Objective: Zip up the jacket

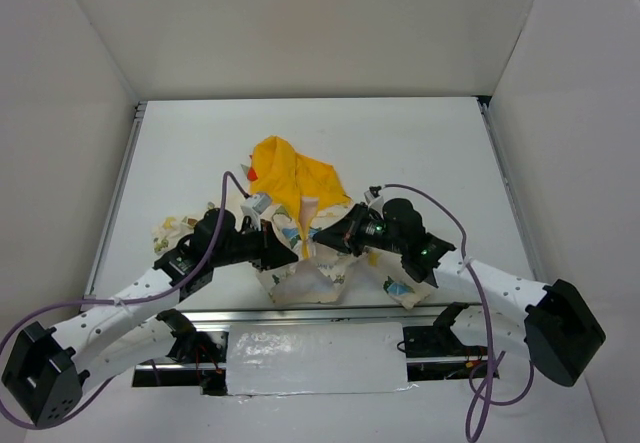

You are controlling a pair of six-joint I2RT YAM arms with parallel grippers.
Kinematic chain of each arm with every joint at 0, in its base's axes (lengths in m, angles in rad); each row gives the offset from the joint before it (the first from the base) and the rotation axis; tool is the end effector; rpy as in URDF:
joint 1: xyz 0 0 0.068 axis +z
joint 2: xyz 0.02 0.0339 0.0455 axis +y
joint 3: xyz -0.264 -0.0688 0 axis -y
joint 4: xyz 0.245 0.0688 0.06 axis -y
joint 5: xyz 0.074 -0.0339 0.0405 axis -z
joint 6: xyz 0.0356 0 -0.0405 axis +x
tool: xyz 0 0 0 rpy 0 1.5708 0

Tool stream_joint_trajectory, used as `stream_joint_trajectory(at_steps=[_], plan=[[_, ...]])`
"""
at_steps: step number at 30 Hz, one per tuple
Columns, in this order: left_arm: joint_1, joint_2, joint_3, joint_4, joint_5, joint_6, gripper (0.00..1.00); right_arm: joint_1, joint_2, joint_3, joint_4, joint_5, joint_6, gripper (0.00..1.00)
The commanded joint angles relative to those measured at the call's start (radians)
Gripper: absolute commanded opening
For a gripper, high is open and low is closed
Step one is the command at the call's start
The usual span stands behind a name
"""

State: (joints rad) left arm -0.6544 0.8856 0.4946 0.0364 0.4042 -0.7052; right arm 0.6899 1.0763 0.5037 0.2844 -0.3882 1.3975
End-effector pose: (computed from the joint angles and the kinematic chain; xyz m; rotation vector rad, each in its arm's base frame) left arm 0.1521 -0.1343 0.2430 0.2462 2.1081 -1.2543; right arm 0.1732 0.1604 0.2332 0.4686 2.2194 1.6700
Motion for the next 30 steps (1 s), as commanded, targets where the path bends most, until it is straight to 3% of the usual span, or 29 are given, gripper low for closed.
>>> stream_joint_trajectory(at_steps=[1,4,9,15,18,19,22,26,30], plan=[[-0.008,-0.022,-0.005,-0.101,0.058,0.036,0.00,0.006,-0.039,-0.043,0.104,0.126,0.031,0.00],[-0.008,-0.022,-0.011,-0.095,0.062,0.038,0.00,0.022,-0.061,-0.070,0.053,0.184,0.090,0.00],[-0.013,0.004,-0.031,-0.066,0.047,0.032,0.00,0.198,-0.159,0.045,-0.174,0.471,0.149,0.00],[-0.017,0.030,-0.083,0.028,0.076,0.004,0.00,0.276,-0.072,0.172,-0.309,0.491,0.182,0.00],[-0.019,0.020,-0.105,0.069,0.090,-0.016,0.14,0.309,-0.038,0.177,-0.309,0.508,0.204,0.00],[-0.021,0.012,-0.113,0.080,0.084,-0.022,0.33,0.316,-0.033,0.176,-0.307,0.525,0.218,0.00],[-0.021,-0.036,-0.143,0.114,0.087,-0.037,0.55,0.352,-0.032,0.171,-0.315,0.581,0.242,0.00],[-0.021,-0.100,-0.183,0.183,0.070,-0.059,0.70,0.370,-0.035,0.159,-0.307,0.603,0.261,0.00],[-0.021,-0.105,-0.195,0.220,0.051,-0.066,0.71,0.392,-0.032,0.157,-0.301,0.624,0.271,0.00]])
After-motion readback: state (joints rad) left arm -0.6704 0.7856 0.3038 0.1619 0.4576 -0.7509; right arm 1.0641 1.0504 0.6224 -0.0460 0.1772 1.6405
